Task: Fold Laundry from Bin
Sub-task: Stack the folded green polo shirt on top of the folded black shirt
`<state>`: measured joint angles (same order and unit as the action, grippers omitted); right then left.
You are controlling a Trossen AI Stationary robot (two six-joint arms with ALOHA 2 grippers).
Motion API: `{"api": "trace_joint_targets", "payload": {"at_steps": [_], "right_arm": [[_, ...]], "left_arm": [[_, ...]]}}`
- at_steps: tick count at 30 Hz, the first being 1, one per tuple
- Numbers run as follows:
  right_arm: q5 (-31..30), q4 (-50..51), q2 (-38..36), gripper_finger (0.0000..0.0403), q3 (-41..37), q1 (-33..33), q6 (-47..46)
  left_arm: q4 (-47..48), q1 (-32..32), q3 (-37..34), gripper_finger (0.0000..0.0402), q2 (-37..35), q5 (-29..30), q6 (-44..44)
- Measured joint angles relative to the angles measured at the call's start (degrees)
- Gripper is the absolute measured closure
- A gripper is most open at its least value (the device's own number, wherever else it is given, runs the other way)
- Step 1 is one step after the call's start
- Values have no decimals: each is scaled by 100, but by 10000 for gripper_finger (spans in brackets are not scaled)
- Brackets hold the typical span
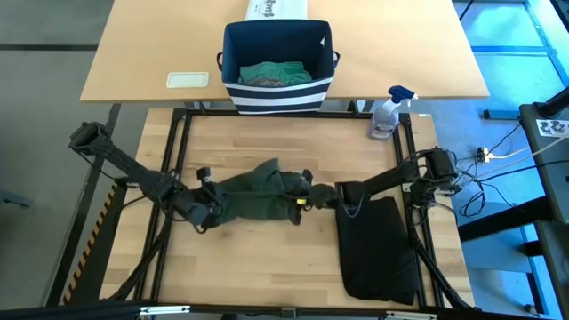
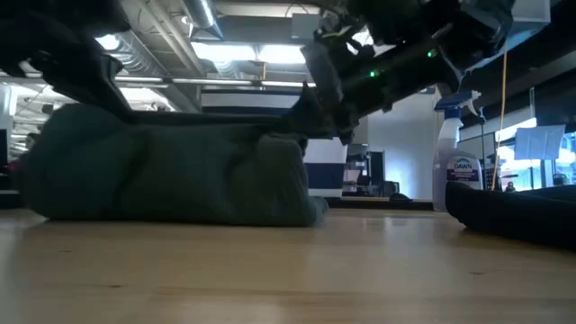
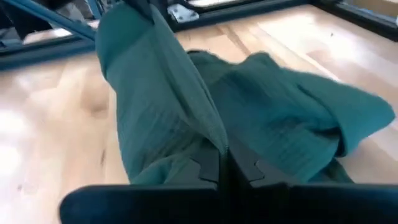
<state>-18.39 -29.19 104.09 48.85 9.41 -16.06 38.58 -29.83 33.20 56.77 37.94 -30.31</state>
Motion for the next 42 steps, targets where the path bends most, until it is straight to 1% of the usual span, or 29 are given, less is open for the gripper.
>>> {"api": "trace_joint_targets", "payload": {"at_steps": [2,4,6,10,14,17,20,22,24,26,29,33,38,40,42], "right_arm": [[97,32,0,403,-8,-30,47],[214,-7,0,403,-31,99,190],[201,55,-57,403,-37,307,305],[177,466,-354,403,-12,724,326],[305,693,-448,400,9,1111,295],[476,752,-452,386,13,1313,136],[677,859,-452,368,-15,1360,-22],[947,960,-452,358,-29,1368,-44],[1248,1081,-452,346,-41,1370,-119],[1429,1229,-452,330,-39,1371,-211],[1495,1392,-452,300,-37,1421,-365],[1193,1341,-452,254,-26,1432,-369],[384,1333,-452,210,-23,1370,-369],[160,1327,-452,200,-23,1234,-539],[160,1309,-452,195,-22,1001,-758]], "left_arm": [[-158,160,-4,401,12,-219,245],[-459,136,-7,401,15,-477,483],[-778,-37,-14,401,15,-578,678],[-1158,-454,-14,401,15,-533,865],[-1418,-850,4,401,151,-973,864],[-1862,-1111,18,401,387,-1331,906],[-2162,-1315,-5,397,781,-1587,949],[-2290,-1385,-3,388,1064,-1865,942],[-2212,-1447,-22,374,1365,-2188,781],[-2273,-1467,-24,358,1633,-2336,598],[-2351,-1486,-18,328,1860,-2425,413],[-2407,-1476,25,289,1793,-2353,360],[-2252,-1477,391,245,1514,-2231,556],[-1840,-1475,592,230,1410,-1903,678],[-1421,-1465,800,219,1330,-1299,789]]}}
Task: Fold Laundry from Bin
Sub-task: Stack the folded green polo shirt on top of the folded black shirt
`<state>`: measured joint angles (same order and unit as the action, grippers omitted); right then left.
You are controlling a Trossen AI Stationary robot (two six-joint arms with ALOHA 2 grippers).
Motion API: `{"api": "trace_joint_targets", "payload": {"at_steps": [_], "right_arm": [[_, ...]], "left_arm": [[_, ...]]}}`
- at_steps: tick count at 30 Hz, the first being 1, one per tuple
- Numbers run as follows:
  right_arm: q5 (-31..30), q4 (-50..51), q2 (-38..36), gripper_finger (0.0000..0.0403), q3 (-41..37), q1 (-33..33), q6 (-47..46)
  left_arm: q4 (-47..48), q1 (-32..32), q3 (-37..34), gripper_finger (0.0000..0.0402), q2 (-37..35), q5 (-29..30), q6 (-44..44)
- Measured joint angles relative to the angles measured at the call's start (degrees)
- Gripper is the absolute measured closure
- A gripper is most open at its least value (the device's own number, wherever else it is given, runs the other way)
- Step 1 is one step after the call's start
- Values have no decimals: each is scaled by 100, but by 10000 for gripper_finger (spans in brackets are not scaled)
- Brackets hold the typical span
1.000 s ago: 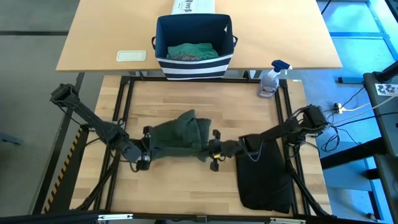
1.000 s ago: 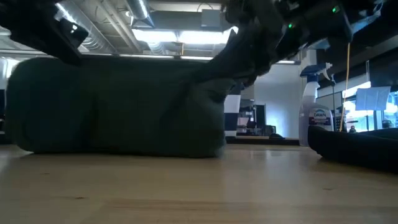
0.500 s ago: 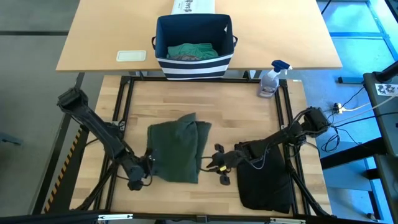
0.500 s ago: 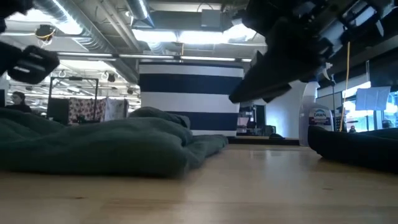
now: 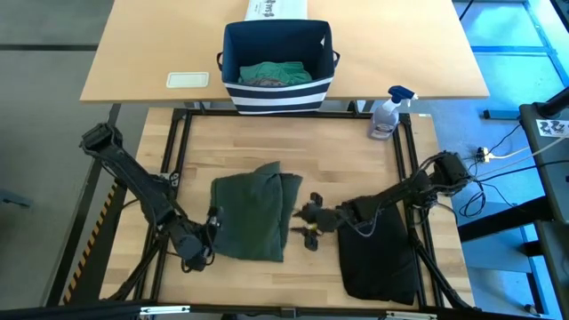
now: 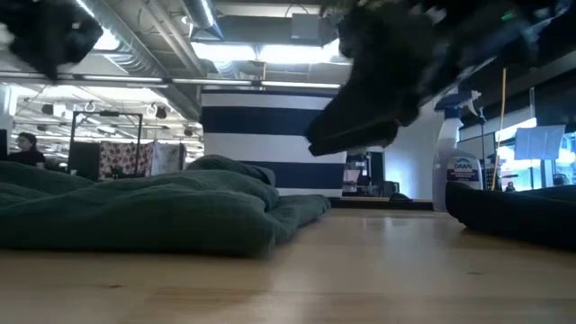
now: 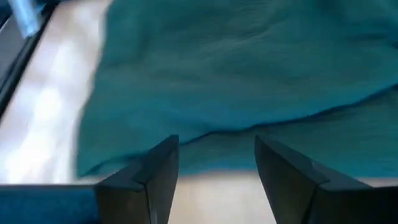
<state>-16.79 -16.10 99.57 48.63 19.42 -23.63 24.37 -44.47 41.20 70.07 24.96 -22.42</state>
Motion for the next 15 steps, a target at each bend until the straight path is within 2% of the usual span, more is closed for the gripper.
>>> {"api": "trace_joint_targets", "payload": {"at_steps": [2,4,6,11,15], "right_arm": [[153,-39,0,194,2,-274,-113],[277,-59,0,194,3,-568,-153],[437,-123,0,193,3,-876,-160],[1183,-183,0,193,12,-1716,-200],[1806,-286,0,193,12,-2210,-382]], "left_arm": [[274,37,114,211,-60,699,145],[372,149,117,208,-73,1023,556],[397,385,117,207,-74,1006,836],[449,1062,55,207,-78,799,912],[272,1439,-316,207,-78,771,912]]}}
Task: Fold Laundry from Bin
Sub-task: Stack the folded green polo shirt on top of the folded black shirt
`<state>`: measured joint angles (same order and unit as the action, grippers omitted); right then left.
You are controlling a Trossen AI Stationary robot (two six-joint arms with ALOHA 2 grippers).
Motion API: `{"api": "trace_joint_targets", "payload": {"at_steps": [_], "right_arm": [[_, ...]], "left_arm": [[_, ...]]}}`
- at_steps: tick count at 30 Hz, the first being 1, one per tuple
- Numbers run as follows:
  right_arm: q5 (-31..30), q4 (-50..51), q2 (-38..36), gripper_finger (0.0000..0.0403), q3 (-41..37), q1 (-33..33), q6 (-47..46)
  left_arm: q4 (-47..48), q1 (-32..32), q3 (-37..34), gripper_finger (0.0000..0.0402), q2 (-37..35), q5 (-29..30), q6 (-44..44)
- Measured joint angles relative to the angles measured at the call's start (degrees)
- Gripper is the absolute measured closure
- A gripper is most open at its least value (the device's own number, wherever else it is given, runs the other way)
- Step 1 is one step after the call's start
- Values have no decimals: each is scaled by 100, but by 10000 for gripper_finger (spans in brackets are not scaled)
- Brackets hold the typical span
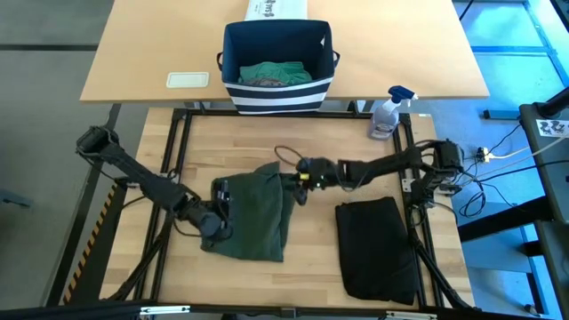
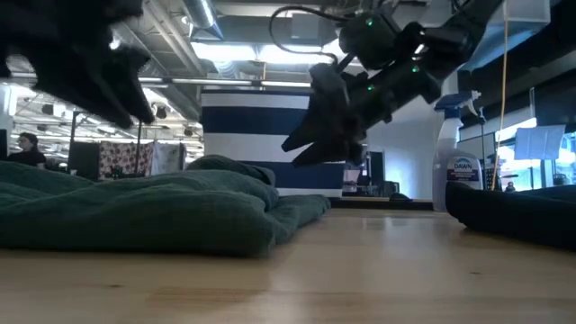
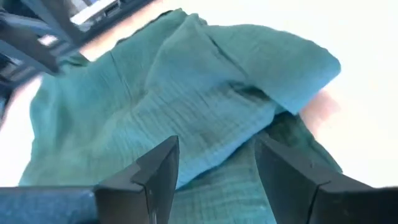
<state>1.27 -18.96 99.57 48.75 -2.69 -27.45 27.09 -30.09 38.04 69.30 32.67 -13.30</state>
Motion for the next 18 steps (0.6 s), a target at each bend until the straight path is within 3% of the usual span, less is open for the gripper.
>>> {"api": "trace_joint_targets", "payload": {"at_steps": [9,12,18], "right_arm": [[278,-104,31,193,6,-120,-261],[320,-89,251,193,119,-235,-357],[982,-28,1059,193,888,-468,-383]], "left_arm": [[-1922,122,-1313,207,-688,334,78],[-2059,221,-1441,207,-1132,504,217],[-2048,463,-1510,207,-1624,540,330]]}}
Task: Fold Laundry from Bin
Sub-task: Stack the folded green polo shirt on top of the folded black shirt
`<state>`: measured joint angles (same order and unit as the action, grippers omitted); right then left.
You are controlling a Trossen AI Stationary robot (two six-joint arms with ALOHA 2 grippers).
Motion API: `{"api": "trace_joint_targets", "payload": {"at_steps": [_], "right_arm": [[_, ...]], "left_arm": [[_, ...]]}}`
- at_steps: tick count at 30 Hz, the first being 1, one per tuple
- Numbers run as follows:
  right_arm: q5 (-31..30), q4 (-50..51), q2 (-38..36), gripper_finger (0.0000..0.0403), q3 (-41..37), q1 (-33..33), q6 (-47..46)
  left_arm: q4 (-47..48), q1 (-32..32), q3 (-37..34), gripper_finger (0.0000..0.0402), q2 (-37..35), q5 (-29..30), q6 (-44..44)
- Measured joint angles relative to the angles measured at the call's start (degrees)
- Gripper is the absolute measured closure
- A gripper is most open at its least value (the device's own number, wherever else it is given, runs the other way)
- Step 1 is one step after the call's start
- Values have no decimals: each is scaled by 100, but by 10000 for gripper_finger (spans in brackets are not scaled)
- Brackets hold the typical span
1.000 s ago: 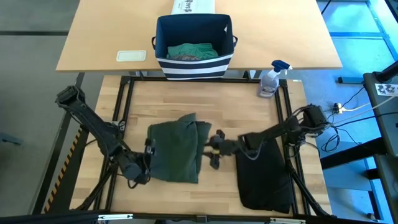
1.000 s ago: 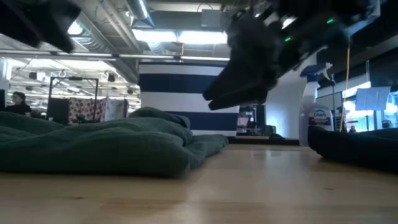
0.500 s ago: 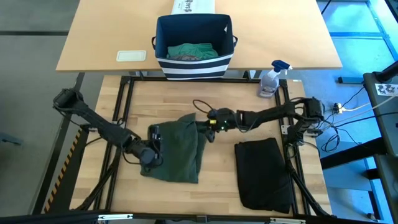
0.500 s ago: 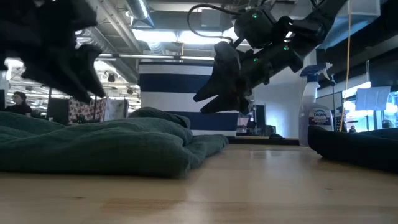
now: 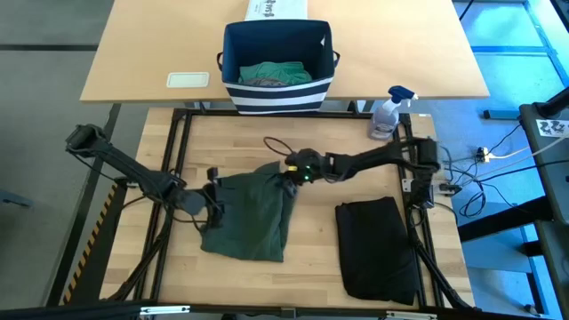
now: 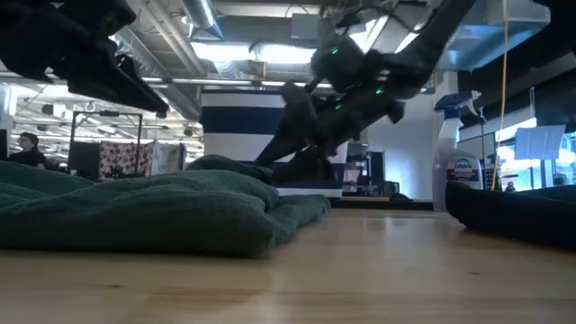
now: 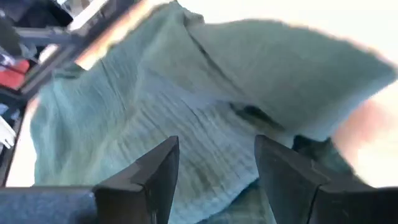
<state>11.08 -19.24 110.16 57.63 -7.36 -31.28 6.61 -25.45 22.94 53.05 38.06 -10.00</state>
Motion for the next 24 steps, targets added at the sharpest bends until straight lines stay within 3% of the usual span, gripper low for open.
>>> {"api": "trace_joint_targets", "payload": {"at_steps": [7,24], "right_arm": [[98,1125,500,193,656,25,24],[-48,1358,220,193,657,-225,155]], "left_arm": [[-51,-61,2,207,-72,0,-3],[-70,-80,2,207,-72,52,2]]}}
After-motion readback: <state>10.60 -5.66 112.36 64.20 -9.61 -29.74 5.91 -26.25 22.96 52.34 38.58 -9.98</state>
